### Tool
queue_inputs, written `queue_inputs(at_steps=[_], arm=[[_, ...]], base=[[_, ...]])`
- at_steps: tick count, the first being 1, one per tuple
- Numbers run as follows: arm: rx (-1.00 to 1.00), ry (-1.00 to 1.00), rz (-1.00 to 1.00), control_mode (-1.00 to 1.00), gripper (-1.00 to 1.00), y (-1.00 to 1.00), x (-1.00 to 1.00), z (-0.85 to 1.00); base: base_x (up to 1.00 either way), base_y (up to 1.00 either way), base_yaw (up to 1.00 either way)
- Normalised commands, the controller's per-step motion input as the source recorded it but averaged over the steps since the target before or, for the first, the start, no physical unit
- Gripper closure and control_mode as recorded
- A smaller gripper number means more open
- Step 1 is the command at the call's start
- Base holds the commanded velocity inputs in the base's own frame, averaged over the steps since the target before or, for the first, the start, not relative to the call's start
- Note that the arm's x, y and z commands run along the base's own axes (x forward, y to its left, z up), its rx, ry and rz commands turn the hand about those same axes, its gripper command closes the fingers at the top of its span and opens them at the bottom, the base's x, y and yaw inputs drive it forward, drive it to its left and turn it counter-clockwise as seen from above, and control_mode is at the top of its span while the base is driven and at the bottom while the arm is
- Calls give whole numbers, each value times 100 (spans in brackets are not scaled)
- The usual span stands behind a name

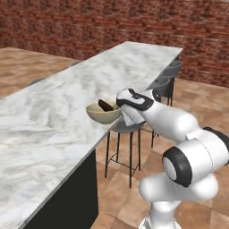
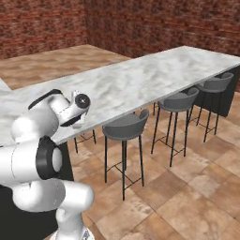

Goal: The microwave is finished heating the shrimp and potato. Take the bowl containing the food and place it on the dining counter.

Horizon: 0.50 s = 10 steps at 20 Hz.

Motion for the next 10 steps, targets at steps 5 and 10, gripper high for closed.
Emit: queue_inputs(at_steps=[5, 10], arm=[[0, 0, 0, -100, 100, 13, 100, -47], [0, 0, 0, -100, 100, 17, 100, -51]], base=[[0, 0, 0], [0, 0, 0]])
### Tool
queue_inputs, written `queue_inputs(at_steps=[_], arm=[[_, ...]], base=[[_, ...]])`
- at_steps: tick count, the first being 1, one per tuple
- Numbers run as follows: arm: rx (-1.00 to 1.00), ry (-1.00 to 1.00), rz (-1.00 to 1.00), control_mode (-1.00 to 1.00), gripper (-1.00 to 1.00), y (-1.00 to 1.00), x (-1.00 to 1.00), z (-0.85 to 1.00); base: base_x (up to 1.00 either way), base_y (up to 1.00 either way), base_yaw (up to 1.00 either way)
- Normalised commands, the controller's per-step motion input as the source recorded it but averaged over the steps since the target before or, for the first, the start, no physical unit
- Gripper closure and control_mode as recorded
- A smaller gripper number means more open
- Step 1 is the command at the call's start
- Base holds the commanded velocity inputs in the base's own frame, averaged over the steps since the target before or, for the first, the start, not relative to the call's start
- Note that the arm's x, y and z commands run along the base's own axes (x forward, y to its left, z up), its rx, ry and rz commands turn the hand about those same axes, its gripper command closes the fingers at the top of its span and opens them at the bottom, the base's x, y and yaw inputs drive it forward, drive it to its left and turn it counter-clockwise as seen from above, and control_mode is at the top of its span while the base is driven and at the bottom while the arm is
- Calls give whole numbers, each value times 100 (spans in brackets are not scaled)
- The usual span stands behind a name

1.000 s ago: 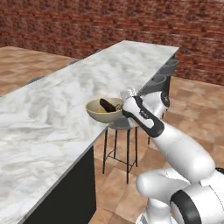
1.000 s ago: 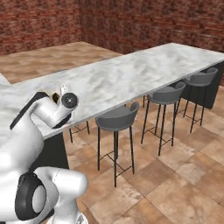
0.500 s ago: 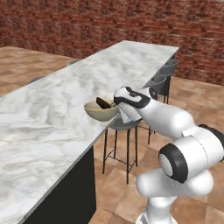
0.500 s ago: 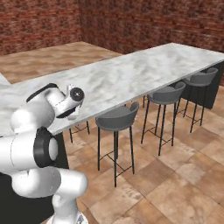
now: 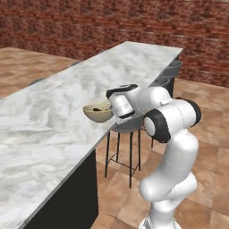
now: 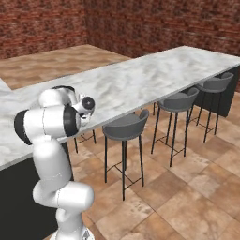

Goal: The microwave is finished heating the shrimp and potato. Take the bowl containing the food and place it on the dining counter.

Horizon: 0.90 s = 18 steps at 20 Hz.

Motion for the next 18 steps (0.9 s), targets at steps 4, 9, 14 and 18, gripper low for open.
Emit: queue_inputs(at_steps=[4, 9, 14, 18], arm=[[0, 0, 0, -100, 100, 19, 90, -36], [-1, -1, -2, -100, 100, 35, 55, -25], [-1, -3, -6, -100, 100, 20, 48, -21], [-3, 1, -1, -100, -100, 2, -13, -29]], base=[[0, 0, 0], [0, 0, 0], [0, 0, 0], [0, 0, 0]])
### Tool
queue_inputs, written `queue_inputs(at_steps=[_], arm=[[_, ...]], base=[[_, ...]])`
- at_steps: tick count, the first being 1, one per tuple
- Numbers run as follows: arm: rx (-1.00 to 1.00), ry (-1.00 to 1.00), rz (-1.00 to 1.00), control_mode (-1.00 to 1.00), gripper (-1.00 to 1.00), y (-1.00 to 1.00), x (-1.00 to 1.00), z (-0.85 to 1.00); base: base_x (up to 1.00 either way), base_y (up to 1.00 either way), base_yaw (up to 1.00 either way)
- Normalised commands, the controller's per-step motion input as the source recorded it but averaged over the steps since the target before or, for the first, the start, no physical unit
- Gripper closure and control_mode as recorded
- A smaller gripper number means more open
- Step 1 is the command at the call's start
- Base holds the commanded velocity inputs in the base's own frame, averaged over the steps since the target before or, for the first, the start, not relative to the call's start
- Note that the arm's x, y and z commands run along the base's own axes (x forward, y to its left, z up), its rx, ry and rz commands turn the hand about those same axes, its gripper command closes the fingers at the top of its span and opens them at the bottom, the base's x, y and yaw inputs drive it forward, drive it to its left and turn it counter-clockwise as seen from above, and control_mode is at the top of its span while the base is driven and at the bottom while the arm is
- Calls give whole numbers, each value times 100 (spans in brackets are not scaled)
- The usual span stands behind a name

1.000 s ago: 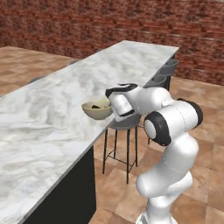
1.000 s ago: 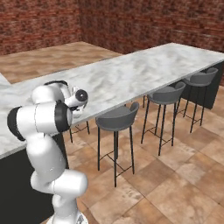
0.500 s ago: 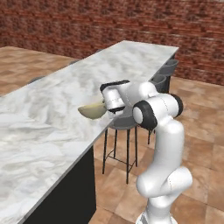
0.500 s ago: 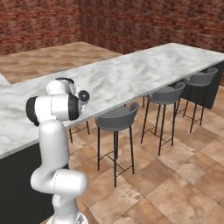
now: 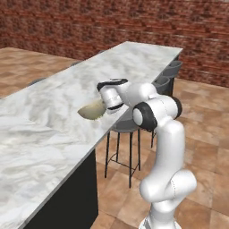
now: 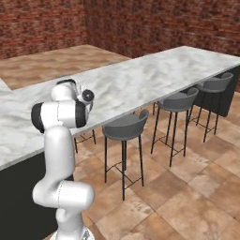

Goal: The microwave is finished heating the shrimp and potato. Take the bowl containing the food and place it on the dining counter.

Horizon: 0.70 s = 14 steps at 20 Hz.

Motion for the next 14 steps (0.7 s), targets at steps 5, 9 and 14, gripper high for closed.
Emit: queue_inputs(at_steps=[5, 9, 14], arm=[[-1, 4, 0, -100, -100, -21, -87, -23], [1, 0, 0, -100, -100, 0, -59, 25], [0, 0, 0, -100, -100, 0, -88, 85]], base=[[0, 0, 0], [0, 0, 0], [0, 0, 0]])
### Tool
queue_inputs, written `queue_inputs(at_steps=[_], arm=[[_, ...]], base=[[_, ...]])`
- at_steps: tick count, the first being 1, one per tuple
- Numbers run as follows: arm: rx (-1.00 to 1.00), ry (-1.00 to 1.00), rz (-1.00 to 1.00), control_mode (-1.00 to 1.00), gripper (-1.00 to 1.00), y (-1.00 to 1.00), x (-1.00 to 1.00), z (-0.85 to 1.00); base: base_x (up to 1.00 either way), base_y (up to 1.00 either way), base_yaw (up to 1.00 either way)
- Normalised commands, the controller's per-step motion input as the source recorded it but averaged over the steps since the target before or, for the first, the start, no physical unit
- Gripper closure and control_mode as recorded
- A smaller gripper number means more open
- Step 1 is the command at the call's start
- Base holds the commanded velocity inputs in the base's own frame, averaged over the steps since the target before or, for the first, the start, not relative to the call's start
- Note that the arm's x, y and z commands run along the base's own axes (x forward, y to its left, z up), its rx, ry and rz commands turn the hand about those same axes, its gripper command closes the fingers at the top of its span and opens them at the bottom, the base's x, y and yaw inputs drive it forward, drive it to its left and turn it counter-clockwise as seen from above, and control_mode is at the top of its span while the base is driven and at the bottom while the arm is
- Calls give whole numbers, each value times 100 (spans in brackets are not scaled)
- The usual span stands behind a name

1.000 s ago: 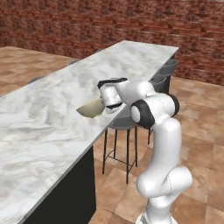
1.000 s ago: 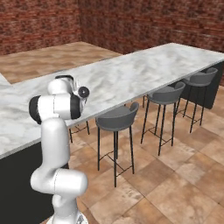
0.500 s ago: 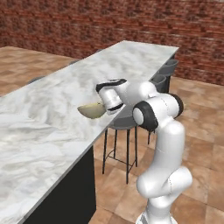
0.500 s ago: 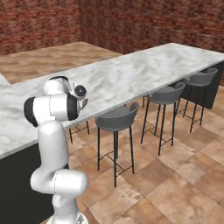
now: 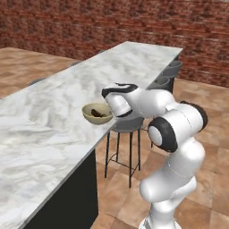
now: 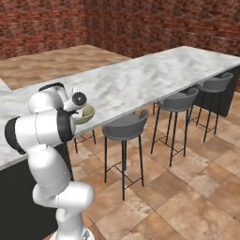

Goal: The microwave is finished heating the shrimp and potato. Take the bowl containing the food and place it on the dining counter.

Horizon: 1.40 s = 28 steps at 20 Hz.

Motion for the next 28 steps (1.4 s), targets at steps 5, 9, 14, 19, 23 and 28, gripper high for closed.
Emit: queue_inputs(at_steps=[5, 9, 14, 19, 23, 28], arm=[[0, 0, 0, -100, -100, 0, -100, 84], [0, 1, 0, -100, -100, 4, -100, 81], [-1, 4, 0, -100, -100, 1, -100, 98], [-11, 18, 4, -100, -100, 5, -100, 100], [-15, 22, 3, -100, -100, 13, -100, 94], [-4, 1, 1, -100, -100, 8, -73, 35]], base=[[0, 0, 0], [0, 0, 0], [0, 0, 0], [0, 0, 0], [0, 0, 0], [0, 0, 0]])
